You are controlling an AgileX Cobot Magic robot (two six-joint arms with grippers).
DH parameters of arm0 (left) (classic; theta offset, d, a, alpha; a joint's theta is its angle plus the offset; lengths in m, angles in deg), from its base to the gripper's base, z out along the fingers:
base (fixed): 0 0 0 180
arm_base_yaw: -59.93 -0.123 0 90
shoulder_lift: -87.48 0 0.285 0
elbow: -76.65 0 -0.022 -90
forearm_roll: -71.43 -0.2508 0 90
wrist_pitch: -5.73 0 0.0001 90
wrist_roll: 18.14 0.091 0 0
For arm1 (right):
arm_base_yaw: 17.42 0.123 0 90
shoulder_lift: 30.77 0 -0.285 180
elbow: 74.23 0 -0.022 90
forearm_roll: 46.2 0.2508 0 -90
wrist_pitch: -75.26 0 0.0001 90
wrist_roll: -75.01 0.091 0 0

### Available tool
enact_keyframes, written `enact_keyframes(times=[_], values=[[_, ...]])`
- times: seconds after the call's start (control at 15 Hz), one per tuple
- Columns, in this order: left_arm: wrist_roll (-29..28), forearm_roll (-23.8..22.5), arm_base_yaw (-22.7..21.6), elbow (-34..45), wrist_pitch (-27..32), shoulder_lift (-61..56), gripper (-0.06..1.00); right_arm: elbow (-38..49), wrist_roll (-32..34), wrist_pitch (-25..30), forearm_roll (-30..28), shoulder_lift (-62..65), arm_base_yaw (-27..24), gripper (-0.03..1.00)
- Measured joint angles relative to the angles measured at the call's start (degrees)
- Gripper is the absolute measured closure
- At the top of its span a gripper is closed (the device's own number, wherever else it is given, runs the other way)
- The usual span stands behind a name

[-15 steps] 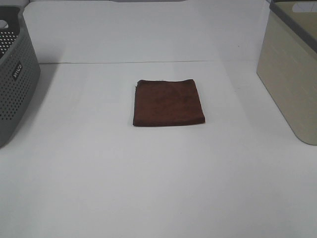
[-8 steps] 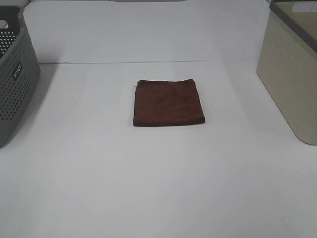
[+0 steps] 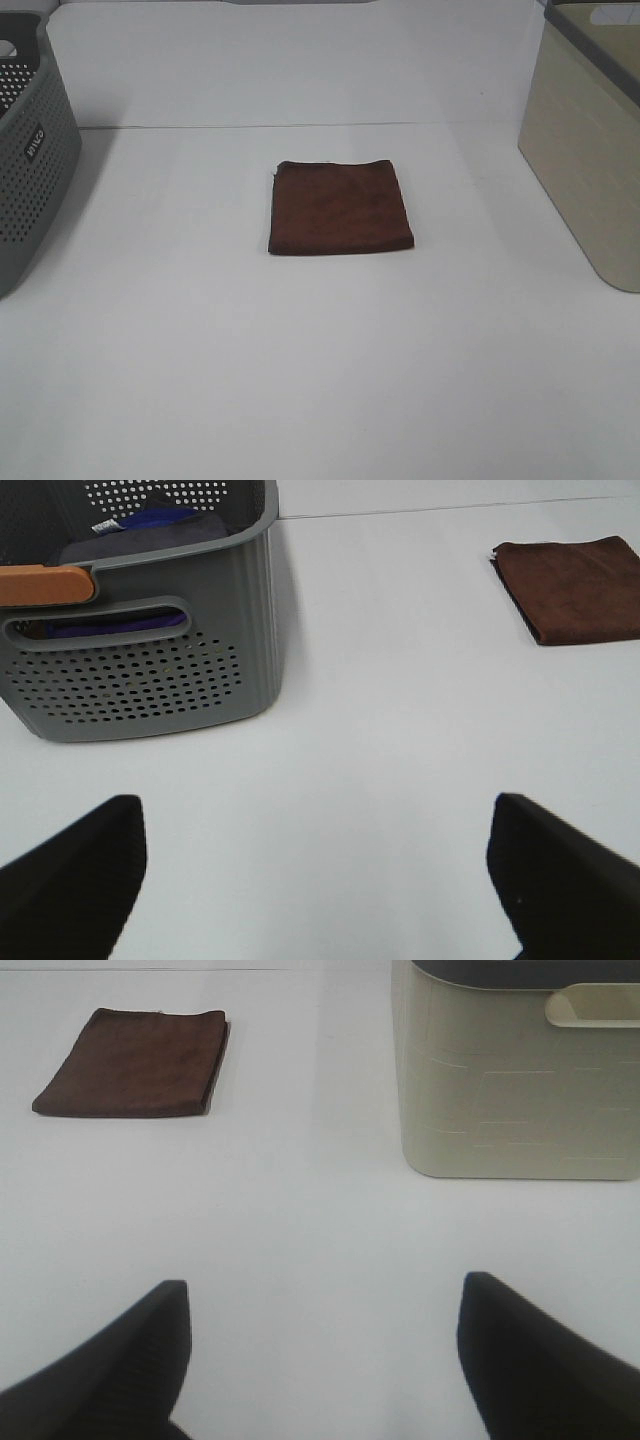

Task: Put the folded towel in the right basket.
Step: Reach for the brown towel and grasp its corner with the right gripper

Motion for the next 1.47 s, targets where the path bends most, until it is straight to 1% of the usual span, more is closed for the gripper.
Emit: enact_keyframes(times=[0.4,0.6,0.67,1.07,1.27,1.4,1.47], values=[[0.00,0.00,0.00,0.00,0.00,0.00,0.07,-0.17,0.00,-0.46,0.00,-0.46,0.00,0.26],[0.00,0.00,0.00,0.00,0.00,0.00,0.07,-3.44,0.00,-4.98,0.00,-7.33,0.00,0.26],[0.00,0.00,0.00,0.00,0.00,0.00,0.07,-4.35,0.00,-5.56,0.00,-9.28,0.00,0.26],[0.00,0.00,0.00,0.00,0.00,0.00,0.07,-18.45,0.00,-6.53,0.11,-36.67,0.00,0.26],[0.00,0.00,0.00,0.00,0.00,0.00,0.07,-27.33,0.00,-6.53,0.74,-50.25,0.00,0.26],[0.00,0.00,0.00,0.00,0.00,0.00,0.07,-33.17,-0.46,-4.76,3.67,-58.61,0.00,0.26],[0.00,0.00,0.00,0.00,0.00,0.00,0.07,-37.64,-2.23,-2.18,8.19,-66.58,0.00,0.26]])
